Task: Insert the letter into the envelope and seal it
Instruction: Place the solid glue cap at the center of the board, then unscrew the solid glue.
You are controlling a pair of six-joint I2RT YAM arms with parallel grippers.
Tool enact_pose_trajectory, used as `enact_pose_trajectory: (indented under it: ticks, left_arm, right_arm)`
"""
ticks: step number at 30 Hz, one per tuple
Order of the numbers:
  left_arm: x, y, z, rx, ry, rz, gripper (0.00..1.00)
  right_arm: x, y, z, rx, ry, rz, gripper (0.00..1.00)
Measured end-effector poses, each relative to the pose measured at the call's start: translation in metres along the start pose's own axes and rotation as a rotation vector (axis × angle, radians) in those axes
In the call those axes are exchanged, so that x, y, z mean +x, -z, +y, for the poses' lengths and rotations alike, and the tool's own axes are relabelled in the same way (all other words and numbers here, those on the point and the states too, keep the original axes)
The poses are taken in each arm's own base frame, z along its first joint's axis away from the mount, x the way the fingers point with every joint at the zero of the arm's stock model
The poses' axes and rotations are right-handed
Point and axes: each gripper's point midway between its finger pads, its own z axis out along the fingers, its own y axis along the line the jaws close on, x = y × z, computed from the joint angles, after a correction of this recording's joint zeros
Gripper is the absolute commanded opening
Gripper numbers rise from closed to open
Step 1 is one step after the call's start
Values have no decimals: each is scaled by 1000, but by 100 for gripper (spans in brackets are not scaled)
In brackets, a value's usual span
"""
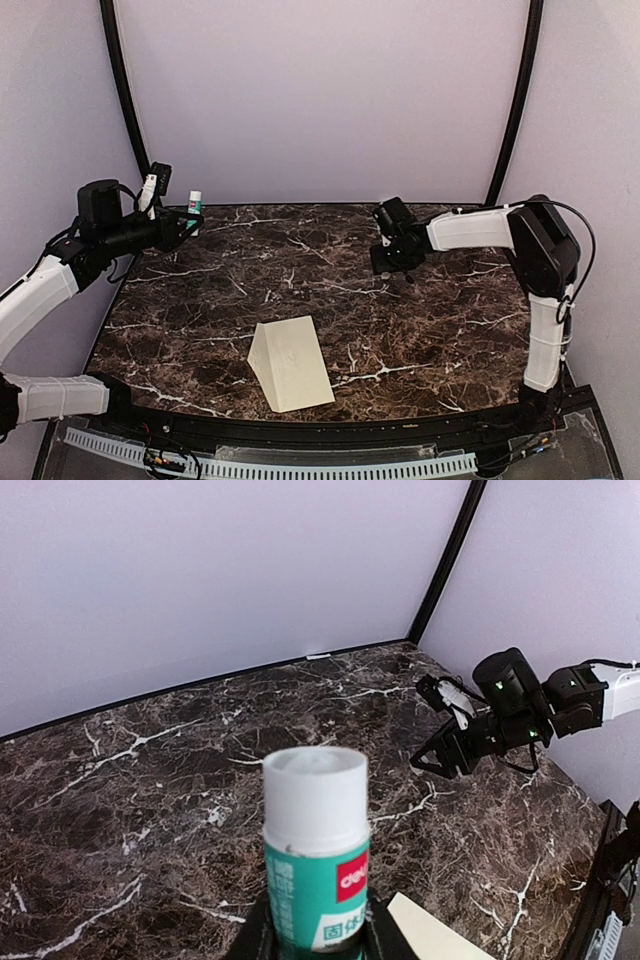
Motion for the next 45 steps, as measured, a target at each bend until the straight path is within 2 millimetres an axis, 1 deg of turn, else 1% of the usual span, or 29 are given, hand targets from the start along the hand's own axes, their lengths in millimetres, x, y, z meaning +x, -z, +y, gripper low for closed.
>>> enact_pose_trajectory:
  ticks: [3, 5, 7, 10, 11, 12, 13, 14, 16, 17, 20, 21, 23, 26, 28, 30, 32, 35, 38, 40, 45]
  left_arm:
    - [-1, 0, -9, 53, -6, -5, 0]
    - [-1, 0, -21, 120, -15, -10, 0]
    - [1, -1, -37, 194, -28, -7, 0]
    - [5, -3, -72, 339, -57, 6, 0]
    - [7, -3, -90, 406, -70, 10, 0]
    - [8, -4, -100, 448, -77, 11, 0]
    - [8, -3, -112, 497, -79, 11, 0]
    - [8, -3, -124, 548, -81, 10, 0]
    - [1, -4, -145, 638, -75, 5, 0]
    - [-7, -5, -156, 684, -76, -6, 0]
    - [-31, -5, -182, 788, -95, -48, 0]
    - [-41, -3, -195, 838, -113, -70, 0]
    - [-48, 0, -212, 909, -127, -94, 0]
    - [-45, 7, -229, 1003, -115, -97, 0]
    - [-33, 12, -234, 1053, -92, -80, 0]
    - [-20, 14, -236, 1077, -76, -57, 0]
    - [-12, 16, -243, 1095, -77, -35, 0]
    - [-8, 25, -252, 1115, -111, -37, 0]
    - [-9, 29, -255, 1119, -128, -47, 0]
    - [-8, 30, -256, 1130, -125, -43, 0]
    - [-10, 33, -262, 1159, -113, -47, 0]
  right_arm:
    - [-15, 24, 3, -44, -14, -42, 63]
    - [-30, 51, 8, -102, -26, -92, 64]
    - [-47, 88, 16, -192, -37, -161, 64]
    - [-67, 148, 33, -376, -41, -276, 65]
    - [-72, 174, 42, -465, -34, -323, 65]
    - [-77, 204, 51, -562, -22, -374, 65]
    - [-78, 213, 53, -588, -16, -388, 66]
    - [-79, 235, 62, -661, 2, -426, 66]
    - [-76, 275, 82, -794, 48, -487, 67]
    - [-70, 299, 97, -880, 82, -516, 68]
    - [-51, 353, 129, -1080, 155, -578, 69]
    - [-44, 368, 138, -1139, 175, -598, 69]
    - [-32, 394, 156, -1245, 215, -626, 68]
    - [-22, 418, 175, -1343, 257, -660, 67]
    - [-17, 424, 187, -1383, 275, -668, 65]
    - [-13, 422, 198, -1402, 286, -659, 61]
    - [-9, 416, 211, -1416, 300, -636, 60]
    - [-1, 412, 234, -1437, 333, -601, 59]
    - [10, 419, 251, -1466, 373, -588, 55]
    - [12, 426, 256, -1476, 388, -599, 53]
    - [11, 432, 257, -1484, 394, -626, 47]
